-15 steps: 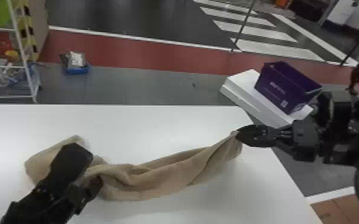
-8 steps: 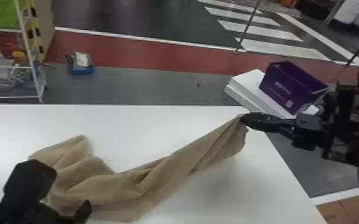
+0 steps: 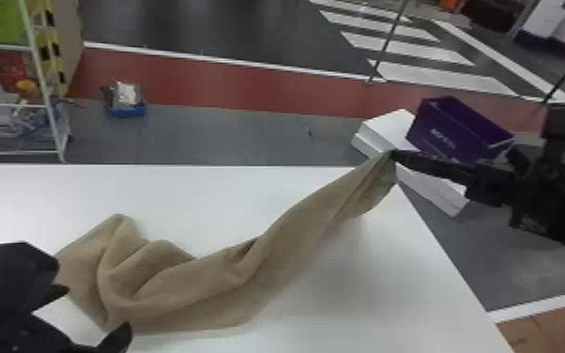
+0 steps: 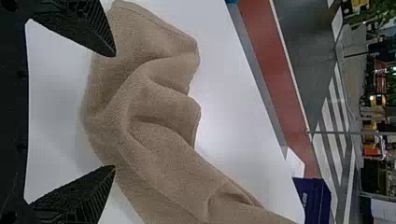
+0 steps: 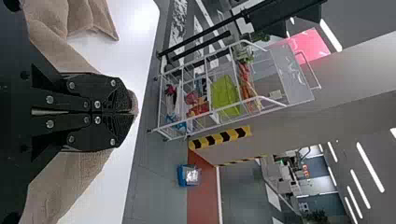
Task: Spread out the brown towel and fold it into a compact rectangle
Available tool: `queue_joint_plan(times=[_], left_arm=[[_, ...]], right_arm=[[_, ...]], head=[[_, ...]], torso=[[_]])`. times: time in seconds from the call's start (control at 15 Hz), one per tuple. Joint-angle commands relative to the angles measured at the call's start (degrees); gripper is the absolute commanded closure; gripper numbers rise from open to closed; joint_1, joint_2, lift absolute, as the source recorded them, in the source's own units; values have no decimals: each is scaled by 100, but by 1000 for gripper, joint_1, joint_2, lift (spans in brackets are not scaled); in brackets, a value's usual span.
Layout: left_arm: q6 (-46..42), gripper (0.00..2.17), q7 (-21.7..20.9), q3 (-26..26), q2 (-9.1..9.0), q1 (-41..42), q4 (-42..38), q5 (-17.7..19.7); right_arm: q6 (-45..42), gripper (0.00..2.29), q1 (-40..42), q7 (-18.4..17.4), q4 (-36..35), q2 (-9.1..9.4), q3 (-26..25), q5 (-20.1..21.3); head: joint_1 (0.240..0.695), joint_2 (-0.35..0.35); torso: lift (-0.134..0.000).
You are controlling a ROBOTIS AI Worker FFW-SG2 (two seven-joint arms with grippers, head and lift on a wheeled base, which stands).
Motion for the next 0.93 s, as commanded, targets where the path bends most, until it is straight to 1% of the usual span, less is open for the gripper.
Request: queue_joint_plan(times=[0.0,0.07,0.13,0.2,0.27,0.33,0.4,0.47,0.53,0.67,0.87], left_arm=[[128,26,-36,-203,-14,246,-158,3],[322,26,-19,-387,-28,281,-193,56],[603,26,263,-686,-28,308,-202,170],[673,26,640,-1029,-22,343,-193,179],[673,22,1247,-1416,22,404,-79,170],[638,26,1669,-1715,57,404,105,188],[603,29,2003,-1882,57,378,255,267],[585,53,2214,-2031,57,316,351,337],[620,87,2416,-2163,57,281,360,504],[603,140,2662,-2259,57,246,387,900],[322,164,3207,-2470,48,0,703,1164]], right_arm=[[-3,1234,9,-3,47,10,230,98],[-3,1234,-18,-21,47,19,362,142],[14,1234,-35,-109,47,28,494,212],[102,1234,-35,-267,38,37,600,256],[120,1234,-62,-381,29,89,661,274],[137,1234,-141,-460,29,177,670,247],[207,1234,-202,-495,29,195,670,247],[207,1234,-237,-531,29,195,670,247],[383,1234,-299,-531,29,195,687,247],[471,1234,-334,-557,21,195,687,247],[506,1234,-343,-557,3,195,687,265]], head=[[695,-342],[695,-346],[695,-350],[695,-350],[695,-350],[695,-350],[695,-350],[695,-350],[695,-350],[695,-350],[695,-350]], torso=[[-124],[-124],[-124],[-124],[-124],[-124],[-124],[-124],[-124],[-124],[-124]])
